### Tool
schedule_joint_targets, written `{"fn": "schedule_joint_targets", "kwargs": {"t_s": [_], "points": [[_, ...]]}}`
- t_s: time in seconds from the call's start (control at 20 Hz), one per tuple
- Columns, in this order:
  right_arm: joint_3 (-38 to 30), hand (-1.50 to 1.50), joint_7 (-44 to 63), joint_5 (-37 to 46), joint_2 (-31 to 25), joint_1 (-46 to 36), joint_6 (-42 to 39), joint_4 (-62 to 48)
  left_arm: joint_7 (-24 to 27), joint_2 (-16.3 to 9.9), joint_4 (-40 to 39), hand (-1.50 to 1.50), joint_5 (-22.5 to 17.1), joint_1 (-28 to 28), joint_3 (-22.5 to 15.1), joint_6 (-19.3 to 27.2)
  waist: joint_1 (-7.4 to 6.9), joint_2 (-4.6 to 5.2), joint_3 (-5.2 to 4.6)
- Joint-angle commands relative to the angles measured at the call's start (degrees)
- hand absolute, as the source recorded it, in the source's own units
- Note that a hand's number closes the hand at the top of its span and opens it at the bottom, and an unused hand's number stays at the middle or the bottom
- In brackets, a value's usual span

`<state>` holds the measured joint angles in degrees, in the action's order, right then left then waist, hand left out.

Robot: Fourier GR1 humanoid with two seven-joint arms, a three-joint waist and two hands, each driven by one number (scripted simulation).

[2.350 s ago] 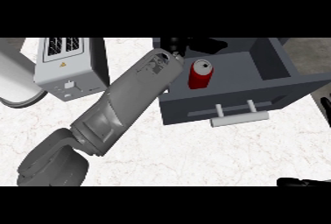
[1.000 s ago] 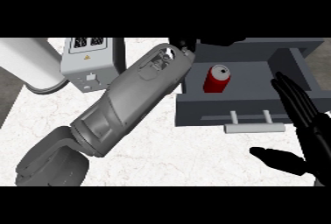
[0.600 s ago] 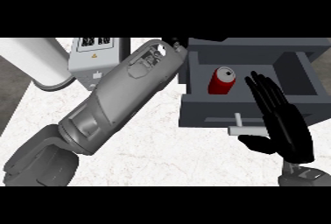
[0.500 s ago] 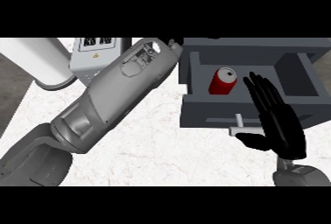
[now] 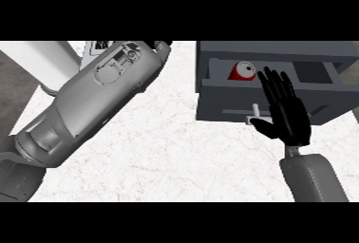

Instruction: Pick up the can, place it into the drawer and close the drawer

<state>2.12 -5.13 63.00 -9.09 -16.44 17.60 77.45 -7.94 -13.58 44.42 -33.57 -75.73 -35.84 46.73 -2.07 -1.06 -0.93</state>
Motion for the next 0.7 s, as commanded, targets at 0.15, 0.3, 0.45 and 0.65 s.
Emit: {"fn": "schedule_joint_targets", "kwargs": {"t_s": [0.15,0.3,0.45,0.65], "points": [[-3.8,-1.50,-2.2,2.4,0.5,-8.8,8.1,-19.6,-5.7,-5.9,8.7,-1.50,1.5,3.6,-0.6,-0.7,-1.03,1.16,1.03],[-4.5,-1.50,0.5,5.9,1.8,-13.9,11.6,-26.4,-6.6,-7.6,13.2,-1.50,2.1,6.9,-0.9,-0.4,-1.45,1.22,1.01],[-6.6,-1.50,-3.3,4.4,0.4,-15.7,15.8,-31.7,-8.9,-10.7,17.8,-1.50,2.6,10.6,-0.7,-0.6,-1.27,1.13,1.03],[-9.8,-1.50,-3.0,3.8,0.1,-24.0,19.1,-40.4,-8.8,-12.2,22.1,-1.50,3.3,13.9,-0.3,-1.0,-1.77,1.52,1.03]]}}
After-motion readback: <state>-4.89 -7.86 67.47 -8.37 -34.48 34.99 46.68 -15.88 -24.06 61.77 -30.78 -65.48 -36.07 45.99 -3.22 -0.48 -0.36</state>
